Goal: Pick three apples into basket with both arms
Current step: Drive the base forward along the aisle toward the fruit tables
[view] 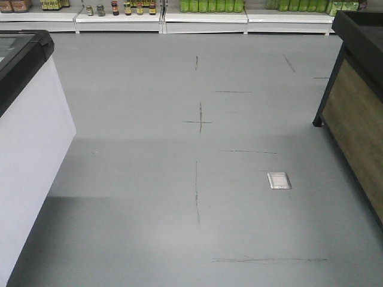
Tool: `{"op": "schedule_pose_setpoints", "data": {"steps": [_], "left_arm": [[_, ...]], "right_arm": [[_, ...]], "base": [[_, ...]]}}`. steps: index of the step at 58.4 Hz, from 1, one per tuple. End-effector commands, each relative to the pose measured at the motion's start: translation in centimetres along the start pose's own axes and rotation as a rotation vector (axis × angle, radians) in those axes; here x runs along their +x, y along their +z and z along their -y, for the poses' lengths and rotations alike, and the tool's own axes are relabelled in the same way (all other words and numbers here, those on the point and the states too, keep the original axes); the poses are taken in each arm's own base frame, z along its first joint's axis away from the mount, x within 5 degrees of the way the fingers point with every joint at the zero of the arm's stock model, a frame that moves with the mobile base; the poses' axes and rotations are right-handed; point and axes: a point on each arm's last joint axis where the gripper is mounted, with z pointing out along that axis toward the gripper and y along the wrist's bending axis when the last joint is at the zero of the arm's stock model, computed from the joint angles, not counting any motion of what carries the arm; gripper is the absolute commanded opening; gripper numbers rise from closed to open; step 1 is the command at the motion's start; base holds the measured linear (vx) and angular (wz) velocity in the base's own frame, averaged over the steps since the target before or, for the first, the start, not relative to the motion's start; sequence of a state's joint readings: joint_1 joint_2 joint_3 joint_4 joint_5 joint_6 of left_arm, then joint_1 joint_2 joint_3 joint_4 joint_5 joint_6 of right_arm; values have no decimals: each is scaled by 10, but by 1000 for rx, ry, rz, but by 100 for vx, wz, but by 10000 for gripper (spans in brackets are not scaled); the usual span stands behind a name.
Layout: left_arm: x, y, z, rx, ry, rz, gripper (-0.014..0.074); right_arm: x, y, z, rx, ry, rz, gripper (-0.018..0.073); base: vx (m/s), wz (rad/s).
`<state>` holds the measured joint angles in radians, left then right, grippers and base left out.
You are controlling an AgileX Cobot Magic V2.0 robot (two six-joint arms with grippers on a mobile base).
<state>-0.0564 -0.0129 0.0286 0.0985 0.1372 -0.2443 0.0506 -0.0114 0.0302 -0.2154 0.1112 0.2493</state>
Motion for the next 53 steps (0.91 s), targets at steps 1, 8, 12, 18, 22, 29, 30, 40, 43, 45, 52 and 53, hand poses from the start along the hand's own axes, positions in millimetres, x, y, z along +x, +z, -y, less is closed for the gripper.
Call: {"op": "schedule_pose_setpoints", "data": {"steps": [1,8,12,18,22,29,30,40,43,45,52,53], "left_arm": [[-15,-3,3,22,-10,105,-6],[-15,-3,3,22,-10,105,-6],[-15,-3,3,22,-10,105,-6],[-15,-3,3,22,-10,105,-6],[-15,-3,3,22,-10,105,-6],[-15,-3,3,22,-10,105,-6],[-15,-3,3,22,-10,105,-6],[-15,-3,3,22,-10,105,-6],[-15,-3,3,22,-10,105,-6],[-15,-3,3,22,-10,105,-6],[-15,-3,3,22,-10,105,-6],[-15,-3,3,22,-10,105,-6]], "right_arm": [[-3,-1,-1,-13,-15,70,-6],[-3,-1,-1,-13,-15,70,-6],[-3,-1,-1,-13,-15,70,-6],[-3,-1,-1,-13,-15,70,-6],[-3,-1,-1,-13,-15,70,-6],[-3,-1,-1,-13,-15,70,-6],[-3,-1,-1,-13,-15,70,-6],[-3,-1,-1,-13,-15,70,-6],[-3,-1,-1,-13,-15,70,-6],[-3,-1,-1,-13,-15,70,-6],[-3,-1,-1,-13,-15,70,-6],[-3,-1,-1,-13,-15,70,-6]], "base": [[8,5],[8,7],[8,9],[9,14],[10,19],[11,23],[12,24],[12,20],[11,15],[11,11],[11,8],[11,5]]}}
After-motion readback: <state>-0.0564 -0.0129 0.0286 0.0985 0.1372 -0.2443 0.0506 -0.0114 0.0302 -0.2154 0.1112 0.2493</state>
